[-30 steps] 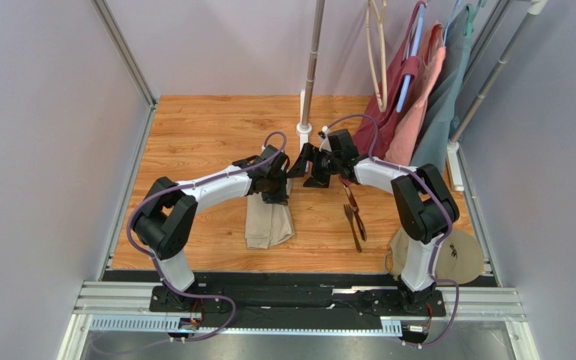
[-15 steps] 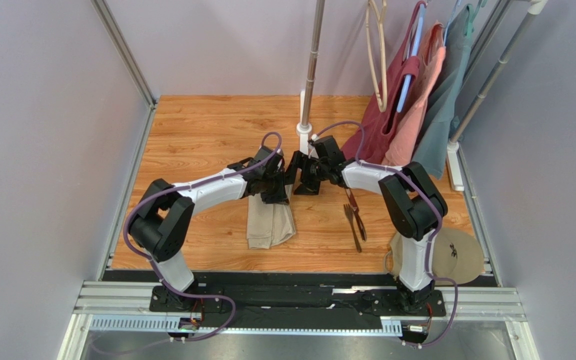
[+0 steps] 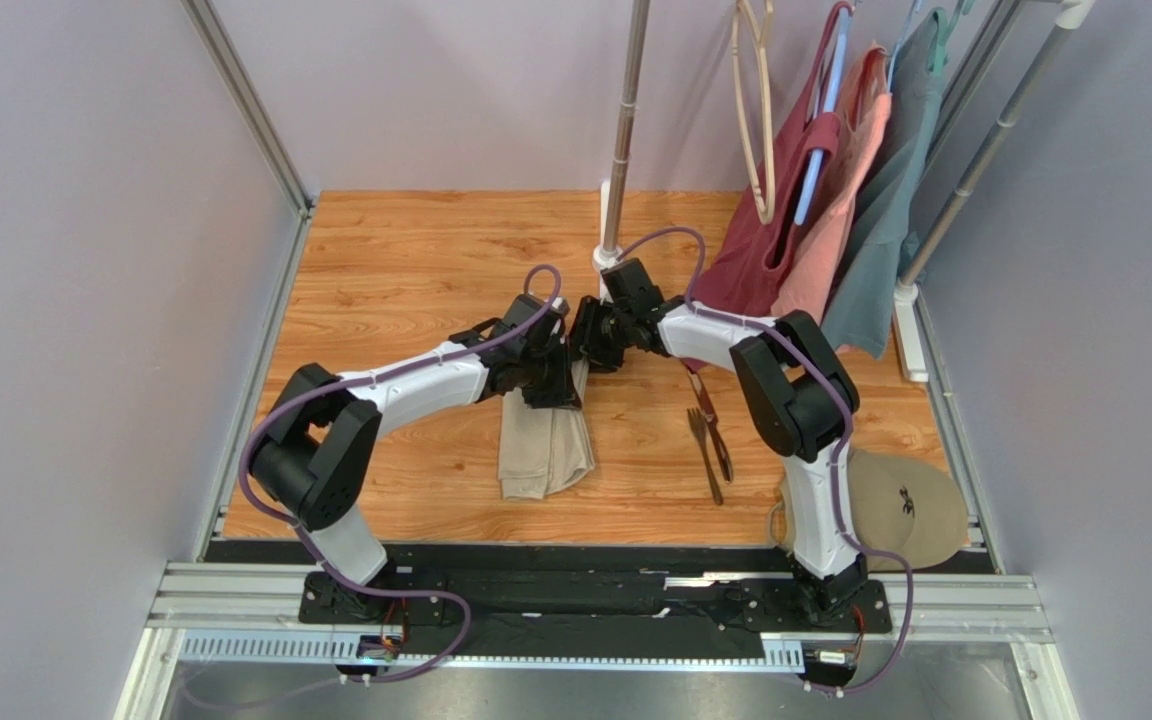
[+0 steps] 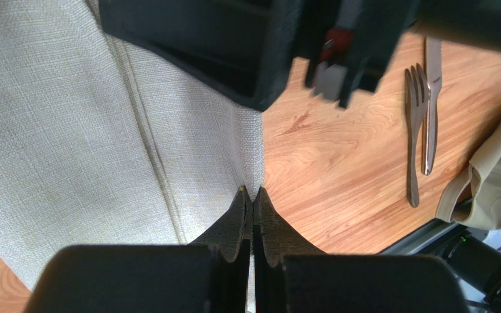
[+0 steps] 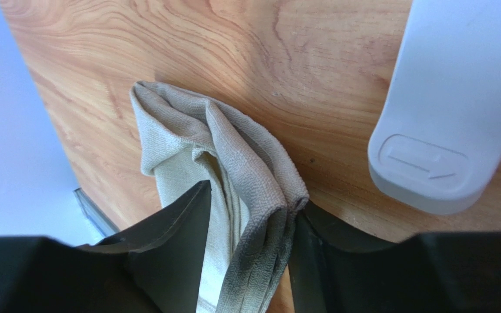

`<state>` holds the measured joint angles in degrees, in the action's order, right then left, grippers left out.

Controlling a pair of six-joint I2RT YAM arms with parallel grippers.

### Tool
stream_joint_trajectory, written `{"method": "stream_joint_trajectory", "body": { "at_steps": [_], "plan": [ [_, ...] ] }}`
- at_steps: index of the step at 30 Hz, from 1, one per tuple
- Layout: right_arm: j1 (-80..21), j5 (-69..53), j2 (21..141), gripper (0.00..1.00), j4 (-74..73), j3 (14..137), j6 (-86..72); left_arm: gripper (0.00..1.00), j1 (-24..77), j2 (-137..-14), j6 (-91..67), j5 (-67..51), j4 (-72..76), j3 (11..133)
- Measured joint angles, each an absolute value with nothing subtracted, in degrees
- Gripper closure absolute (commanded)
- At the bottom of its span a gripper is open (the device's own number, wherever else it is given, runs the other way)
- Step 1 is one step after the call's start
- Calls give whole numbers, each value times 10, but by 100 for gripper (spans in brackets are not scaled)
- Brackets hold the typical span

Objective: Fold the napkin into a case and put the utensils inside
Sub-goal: Pick up the 2/3-rectangle-folded napkin from the center of the board, then fold the 2/3-rectangle-folded napkin at the center of the board.

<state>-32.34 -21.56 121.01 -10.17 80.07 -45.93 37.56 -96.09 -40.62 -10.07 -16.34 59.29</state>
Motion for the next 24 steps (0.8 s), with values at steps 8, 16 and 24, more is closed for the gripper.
{"method": "stream_joint_trajectory", "body": {
  "at_steps": [8,16,24],
  "plan": [
    [-364,-111,1235,100,-242,891,-417,84,375,-952,-397,-110,-124,568],
    [-389,4,1267,100,-393,995,-409,39,377,-898,-401,-84,-94,507],
    [-393,63,1279,100,-469,1029,-420,30,459,-873,-411,38,-120,507]
  ]
}}
